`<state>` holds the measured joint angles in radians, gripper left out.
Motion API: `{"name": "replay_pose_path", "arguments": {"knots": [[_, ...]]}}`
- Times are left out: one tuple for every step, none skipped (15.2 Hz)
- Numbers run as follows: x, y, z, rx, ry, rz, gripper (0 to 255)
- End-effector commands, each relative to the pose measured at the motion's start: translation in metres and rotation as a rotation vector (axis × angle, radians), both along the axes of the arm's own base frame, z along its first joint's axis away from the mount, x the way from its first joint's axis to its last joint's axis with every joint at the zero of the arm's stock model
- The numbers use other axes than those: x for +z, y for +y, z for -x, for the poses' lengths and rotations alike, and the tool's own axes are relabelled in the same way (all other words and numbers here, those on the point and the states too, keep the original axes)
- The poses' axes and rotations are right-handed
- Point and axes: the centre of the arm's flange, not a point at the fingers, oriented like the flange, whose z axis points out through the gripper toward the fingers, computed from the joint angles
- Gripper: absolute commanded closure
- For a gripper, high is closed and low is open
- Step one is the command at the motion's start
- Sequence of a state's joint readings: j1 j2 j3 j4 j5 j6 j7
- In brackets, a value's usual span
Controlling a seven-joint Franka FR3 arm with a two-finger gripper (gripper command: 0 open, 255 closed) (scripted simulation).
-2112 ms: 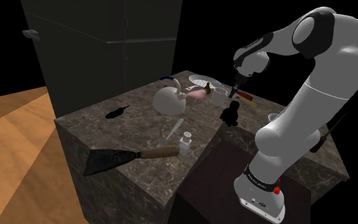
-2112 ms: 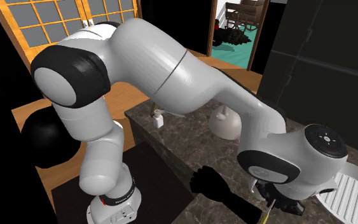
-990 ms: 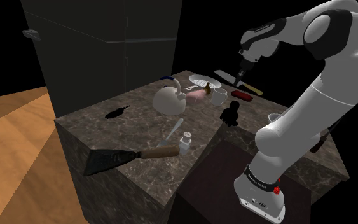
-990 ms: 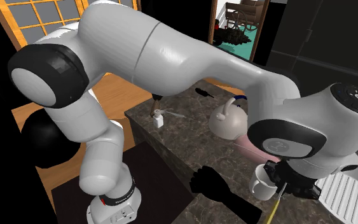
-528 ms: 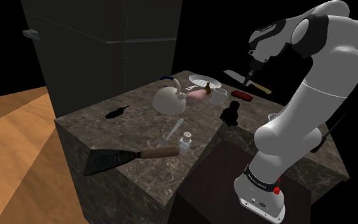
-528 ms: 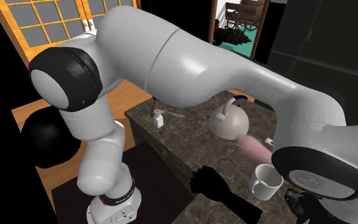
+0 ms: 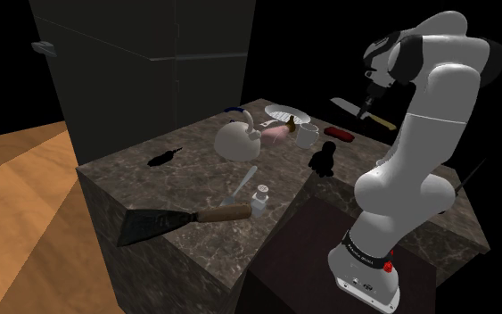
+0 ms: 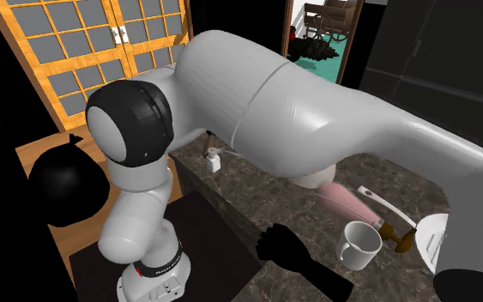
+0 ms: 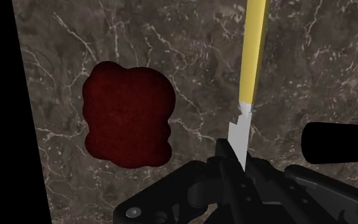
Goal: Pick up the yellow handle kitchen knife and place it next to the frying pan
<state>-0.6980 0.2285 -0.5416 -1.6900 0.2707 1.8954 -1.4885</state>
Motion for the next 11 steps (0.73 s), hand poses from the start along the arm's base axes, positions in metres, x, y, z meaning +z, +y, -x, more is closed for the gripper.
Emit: {"name": "replay_pose_path", "arguments": {"knots": [[-0.009,-0.011,0.006,0.002,-0.001,0.0,255],[-0.014,-0.011,0.006,0.002,-0.001,0.0,255],[-0.019,-0.011,0.006,0.002,-0.001,0.0,255],[-0.024,-0.011,0.006,0.002,-0.001,0.0,255],[-0.03,-0.011,0.006,0.002,-0.001,0.0,255],[-0.035,-0.011,0.006,0.002,-0.001,0.0,255],[-0.04,-0.011,0.006,0.002,-0.001,0.0,255],[-0.046,-0.011,0.006,0.002,-0.001,0.0,255],[-0.051,-0.011,0.006,0.002,-0.001,0.0,255],[-0.056,-0.011,0.006,0.002,-0.001,0.0,255],[-0.061,-0.011,0.006,0.002,-0.001,0.0,255]]}}
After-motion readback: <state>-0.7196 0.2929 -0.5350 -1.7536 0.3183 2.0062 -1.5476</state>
